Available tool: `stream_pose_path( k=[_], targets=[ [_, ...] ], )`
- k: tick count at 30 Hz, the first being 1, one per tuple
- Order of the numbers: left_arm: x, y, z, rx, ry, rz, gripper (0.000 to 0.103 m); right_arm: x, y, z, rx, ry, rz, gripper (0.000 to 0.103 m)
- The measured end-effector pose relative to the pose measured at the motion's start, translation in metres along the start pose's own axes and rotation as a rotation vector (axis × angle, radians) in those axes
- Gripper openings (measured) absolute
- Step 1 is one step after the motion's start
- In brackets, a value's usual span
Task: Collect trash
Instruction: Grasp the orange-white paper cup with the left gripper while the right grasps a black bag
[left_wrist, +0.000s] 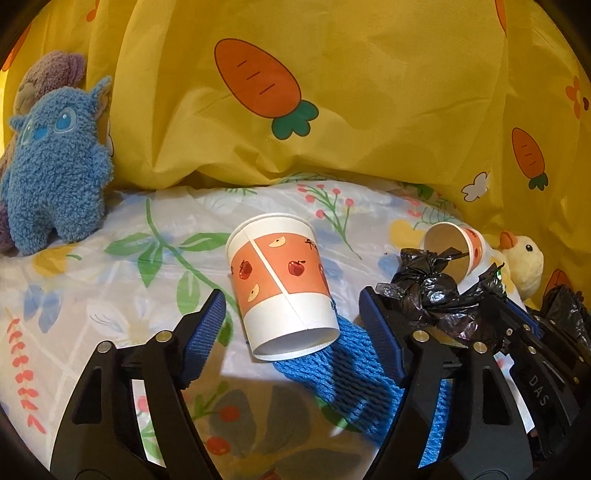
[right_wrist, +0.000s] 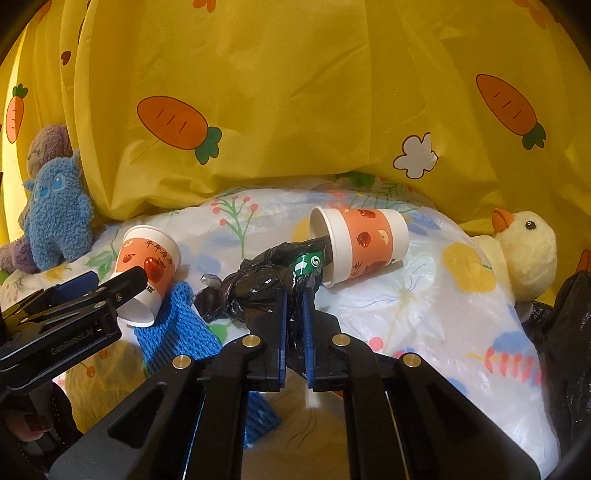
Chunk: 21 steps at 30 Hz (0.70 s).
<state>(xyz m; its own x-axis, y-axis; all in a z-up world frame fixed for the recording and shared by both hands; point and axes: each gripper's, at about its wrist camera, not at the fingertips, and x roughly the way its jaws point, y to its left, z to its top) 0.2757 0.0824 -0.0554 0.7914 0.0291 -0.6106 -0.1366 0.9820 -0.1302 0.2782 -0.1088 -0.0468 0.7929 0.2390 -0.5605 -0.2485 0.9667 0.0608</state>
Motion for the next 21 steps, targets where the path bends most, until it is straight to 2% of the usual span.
stream_pose_path(
  k=[2,7,11,16,21],
  targets=[
    [0.007,0.002,0.001,-0.008,0.033,-0.004,0.057,-0.003,0.001,0.000,-0.004,-0.015,-0.001,0.009],
    [0.010,0.005,0.000,-0.027,0.040,-0.015,0.056,-0.007,0.004,0.001,-0.019,-0.038,-0.009,0.009],
    [0.006,0.008,0.000,-0.038,0.020,-0.027,0.055,-0.008,0.005,0.000,-0.021,-0.040,-0.005,0.009],
    [-0.007,-0.001,-0.003,0.017,-0.004,-0.012,0.054,-0.011,0.007,-0.001,-0.031,-0.054,-0.005,0.008],
    [-0.031,-0.006,-0.006,0.024,-0.036,-0.024,0.054,-0.013,0.007,-0.003,-0.026,-0.047,0.006,0.008]
  ],
)
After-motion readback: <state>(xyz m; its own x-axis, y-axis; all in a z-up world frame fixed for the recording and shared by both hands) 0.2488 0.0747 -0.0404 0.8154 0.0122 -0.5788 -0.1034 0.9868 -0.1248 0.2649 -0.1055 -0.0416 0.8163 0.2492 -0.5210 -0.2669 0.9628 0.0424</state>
